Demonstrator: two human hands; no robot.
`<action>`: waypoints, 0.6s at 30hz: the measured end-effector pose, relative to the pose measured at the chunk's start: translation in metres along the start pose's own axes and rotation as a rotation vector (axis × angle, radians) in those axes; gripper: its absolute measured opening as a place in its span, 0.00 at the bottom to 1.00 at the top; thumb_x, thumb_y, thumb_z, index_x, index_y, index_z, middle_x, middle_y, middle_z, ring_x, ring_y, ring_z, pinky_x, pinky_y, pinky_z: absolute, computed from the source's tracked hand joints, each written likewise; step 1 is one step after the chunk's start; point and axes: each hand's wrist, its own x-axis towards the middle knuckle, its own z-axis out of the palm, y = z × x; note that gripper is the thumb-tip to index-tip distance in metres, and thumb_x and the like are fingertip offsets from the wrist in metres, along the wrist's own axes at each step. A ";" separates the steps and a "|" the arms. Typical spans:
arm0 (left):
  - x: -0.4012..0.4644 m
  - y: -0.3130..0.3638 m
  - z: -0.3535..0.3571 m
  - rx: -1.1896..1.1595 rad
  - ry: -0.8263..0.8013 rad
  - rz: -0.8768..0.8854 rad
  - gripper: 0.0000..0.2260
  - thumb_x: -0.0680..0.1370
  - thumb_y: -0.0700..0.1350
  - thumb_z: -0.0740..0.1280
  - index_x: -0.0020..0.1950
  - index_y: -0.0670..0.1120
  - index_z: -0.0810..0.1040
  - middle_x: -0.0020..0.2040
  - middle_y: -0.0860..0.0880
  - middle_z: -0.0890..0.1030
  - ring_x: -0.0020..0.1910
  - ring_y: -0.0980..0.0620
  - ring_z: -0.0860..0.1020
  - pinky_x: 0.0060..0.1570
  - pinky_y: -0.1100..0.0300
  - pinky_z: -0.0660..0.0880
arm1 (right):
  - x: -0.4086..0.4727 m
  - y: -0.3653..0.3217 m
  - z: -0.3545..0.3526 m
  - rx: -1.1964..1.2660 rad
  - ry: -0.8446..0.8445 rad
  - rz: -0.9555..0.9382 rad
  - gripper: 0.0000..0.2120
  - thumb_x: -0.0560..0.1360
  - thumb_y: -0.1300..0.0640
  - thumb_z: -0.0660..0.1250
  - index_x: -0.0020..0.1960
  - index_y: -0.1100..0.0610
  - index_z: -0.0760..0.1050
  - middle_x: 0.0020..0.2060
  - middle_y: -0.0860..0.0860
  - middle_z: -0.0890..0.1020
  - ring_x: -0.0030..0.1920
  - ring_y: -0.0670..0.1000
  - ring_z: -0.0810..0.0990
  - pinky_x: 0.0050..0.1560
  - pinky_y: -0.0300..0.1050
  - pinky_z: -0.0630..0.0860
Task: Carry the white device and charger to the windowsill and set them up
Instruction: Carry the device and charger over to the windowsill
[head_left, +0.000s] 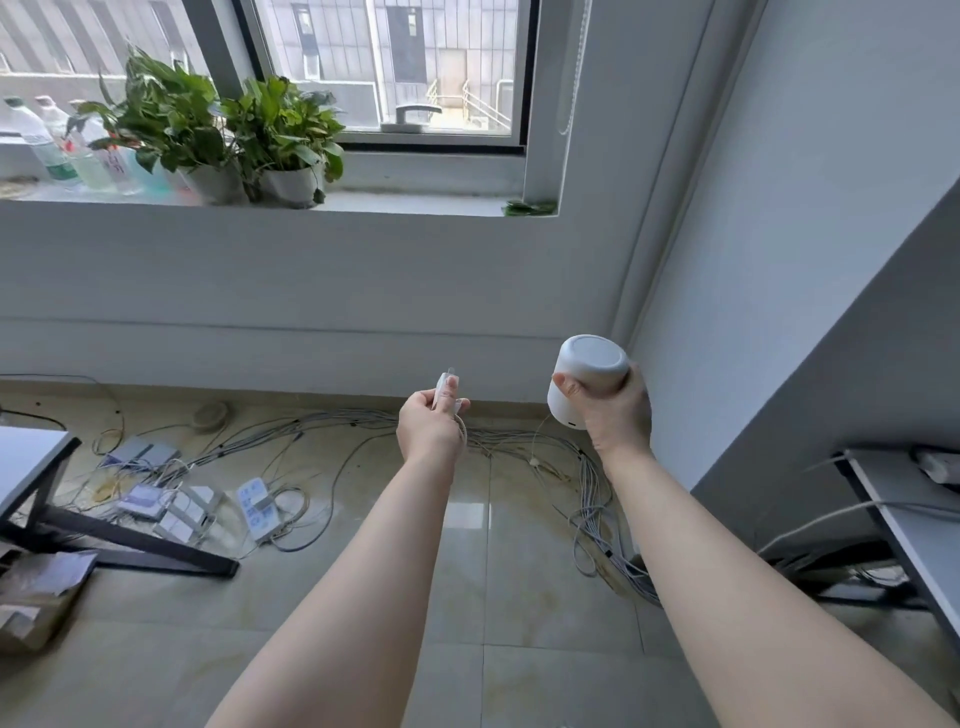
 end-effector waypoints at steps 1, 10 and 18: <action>0.012 0.003 0.000 -0.005 0.001 0.001 0.18 0.76 0.59 0.64 0.51 0.44 0.76 0.44 0.50 0.84 0.40 0.54 0.79 0.39 0.61 0.70 | 0.008 -0.002 0.010 0.002 0.004 -0.002 0.32 0.61 0.48 0.79 0.61 0.52 0.71 0.51 0.44 0.77 0.51 0.49 0.76 0.48 0.41 0.68; 0.118 0.026 0.010 -0.022 0.012 0.011 0.16 0.76 0.59 0.65 0.45 0.46 0.75 0.45 0.49 0.85 0.45 0.52 0.82 0.48 0.59 0.72 | 0.087 -0.012 0.087 0.017 -0.040 -0.015 0.32 0.62 0.49 0.80 0.62 0.55 0.72 0.52 0.47 0.77 0.52 0.50 0.76 0.49 0.41 0.69; 0.225 0.070 0.036 -0.012 0.076 0.016 0.17 0.76 0.59 0.64 0.46 0.45 0.75 0.39 0.54 0.83 0.42 0.52 0.80 0.37 0.60 0.69 | 0.186 -0.026 0.159 -0.006 -0.067 -0.035 0.34 0.59 0.44 0.79 0.60 0.53 0.73 0.51 0.47 0.79 0.52 0.52 0.78 0.52 0.47 0.75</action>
